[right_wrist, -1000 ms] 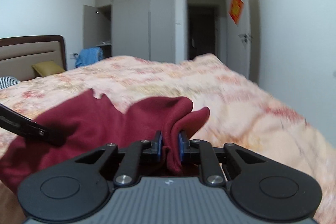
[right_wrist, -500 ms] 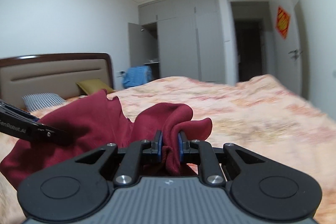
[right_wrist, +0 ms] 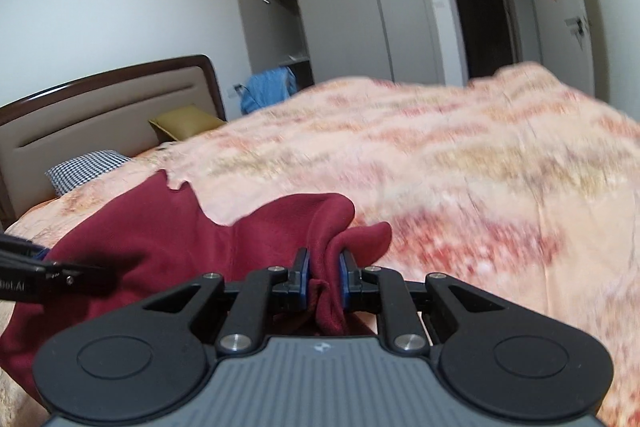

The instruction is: Fold small clothes

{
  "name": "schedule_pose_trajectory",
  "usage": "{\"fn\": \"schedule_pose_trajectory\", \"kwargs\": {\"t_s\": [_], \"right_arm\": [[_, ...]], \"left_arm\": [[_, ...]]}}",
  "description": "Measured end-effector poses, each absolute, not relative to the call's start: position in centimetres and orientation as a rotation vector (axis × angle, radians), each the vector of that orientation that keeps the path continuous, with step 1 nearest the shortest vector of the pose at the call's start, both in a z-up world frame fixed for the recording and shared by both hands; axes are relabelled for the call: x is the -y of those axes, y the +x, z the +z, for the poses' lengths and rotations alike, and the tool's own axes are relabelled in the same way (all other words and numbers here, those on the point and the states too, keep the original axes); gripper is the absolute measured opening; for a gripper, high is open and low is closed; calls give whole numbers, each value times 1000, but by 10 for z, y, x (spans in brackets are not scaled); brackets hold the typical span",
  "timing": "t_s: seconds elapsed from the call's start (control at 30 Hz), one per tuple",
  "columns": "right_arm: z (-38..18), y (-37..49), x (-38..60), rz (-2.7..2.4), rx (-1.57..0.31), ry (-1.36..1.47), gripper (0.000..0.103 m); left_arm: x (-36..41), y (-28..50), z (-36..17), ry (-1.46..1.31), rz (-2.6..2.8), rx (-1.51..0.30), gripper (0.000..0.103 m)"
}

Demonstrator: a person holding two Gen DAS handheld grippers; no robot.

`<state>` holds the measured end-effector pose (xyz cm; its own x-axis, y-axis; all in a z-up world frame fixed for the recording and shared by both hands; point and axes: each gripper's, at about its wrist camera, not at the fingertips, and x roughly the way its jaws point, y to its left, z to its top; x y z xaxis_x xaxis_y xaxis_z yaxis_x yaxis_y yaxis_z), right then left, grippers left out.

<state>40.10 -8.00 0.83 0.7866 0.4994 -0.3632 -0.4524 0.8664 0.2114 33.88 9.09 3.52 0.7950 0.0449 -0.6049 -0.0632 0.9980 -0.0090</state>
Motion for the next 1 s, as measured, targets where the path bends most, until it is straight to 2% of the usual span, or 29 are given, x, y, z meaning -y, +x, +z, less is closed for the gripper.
{"fn": "schedule_pose_trajectory", "kwargs": {"t_s": [0.1, 0.3, 0.37, 0.43, 0.5, 0.57, 0.63, 0.73, 0.9, 1.0], "right_arm": [[0, 402, 89, 498, -449, 147, 17], [-10, 399, 90, 476, -480, 156, 19], [-9, 399, 89, 470, -490, 144, 25], [-5, 397, 89, 466, -488, 138, 38], [0, 391, 90, 459, -471, 128, 45], [7, 384, 92, 450, -452, 113, 56], [14, 372, 94, 435, -424, 102, 75], [28, 349, 98, 431, -363, 80, 91], [54, 305, 110, 435, -267, 98, 103], [69, 277, 118, 437, -221, 121, 103]], "left_arm": [[-91, 341, 34, -22, 53, -653, 33], [-102, 345, 24, -59, 80, -703, 47], [-107, 343, 23, -91, 97, -715, 54], [-110, 339, 24, -126, 110, -719, 71], [-109, 332, 28, -149, 114, -707, 76], [-106, 323, 34, -153, 117, -687, 83], [-101, 311, 42, -158, 122, -651, 92], [-94, 286, 58, -178, 126, -585, 102], [-85, 239, 79, -224, 109, -506, 102], [-79, 208, 87, -231, 122, -463, 102]]}}
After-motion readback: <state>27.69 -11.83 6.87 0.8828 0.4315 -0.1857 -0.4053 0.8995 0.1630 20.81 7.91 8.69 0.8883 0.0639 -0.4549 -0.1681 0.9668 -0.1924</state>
